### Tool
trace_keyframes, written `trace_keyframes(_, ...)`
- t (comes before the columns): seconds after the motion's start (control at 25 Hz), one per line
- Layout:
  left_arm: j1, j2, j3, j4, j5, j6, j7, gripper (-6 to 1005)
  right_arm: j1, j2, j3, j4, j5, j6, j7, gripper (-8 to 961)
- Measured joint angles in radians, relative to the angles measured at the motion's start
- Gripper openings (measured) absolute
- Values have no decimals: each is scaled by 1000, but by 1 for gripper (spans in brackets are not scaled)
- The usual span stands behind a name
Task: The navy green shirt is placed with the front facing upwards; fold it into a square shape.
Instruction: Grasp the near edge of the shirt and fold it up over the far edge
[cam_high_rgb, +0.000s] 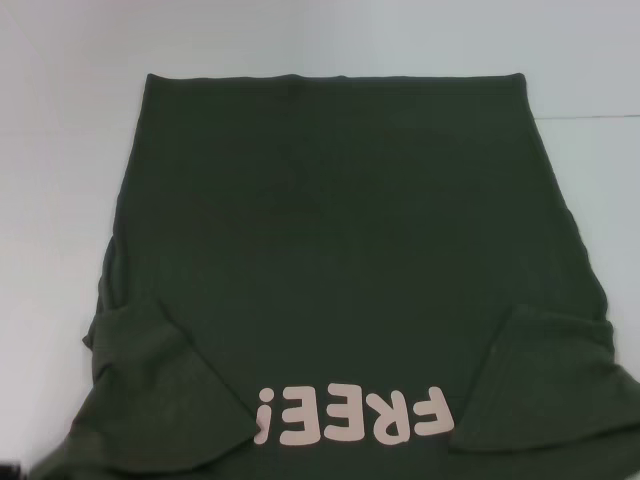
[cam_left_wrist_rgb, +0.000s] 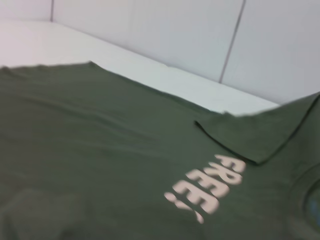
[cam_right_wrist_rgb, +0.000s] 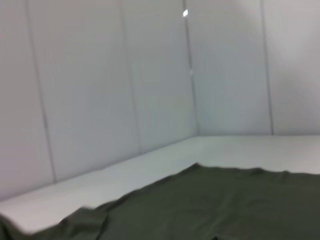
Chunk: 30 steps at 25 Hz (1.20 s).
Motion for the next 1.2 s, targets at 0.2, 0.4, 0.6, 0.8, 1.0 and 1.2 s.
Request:
trace_keyframes(0.2, -67, 14, -21, -65, -20, -106, -84, 33, 88, 8, 53, -2, 0, 110, 120, 35)
trace_keyframes(0.4, -139, 15, -20, -158, -31, -276, -142, 33, 167, 20, 55, 1, 0, 248, 182, 35)
trace_keyframes(0.6, -177, 17, -20, -205, -108, -357, -137, 33, 229, 20, 99, 2, 3, 294, 195, 35)
trace_keyframes(0.8, -216, 18, -16, -220, -182, -450, -144, 32, 305, 13, 129, 3, 4, 372, 251, 35)
trace_keyframes(1.0, -265, 15, -12, -250, -233, -567, -136, 32, 392, 11, 128, 4, 12, 517, 331, 36)
trace_keyframes(1.2, -310, 15, -5, -283, -247, -665, -132, 32, 468, 13, 120, 10, 32, 632, 340, 36)
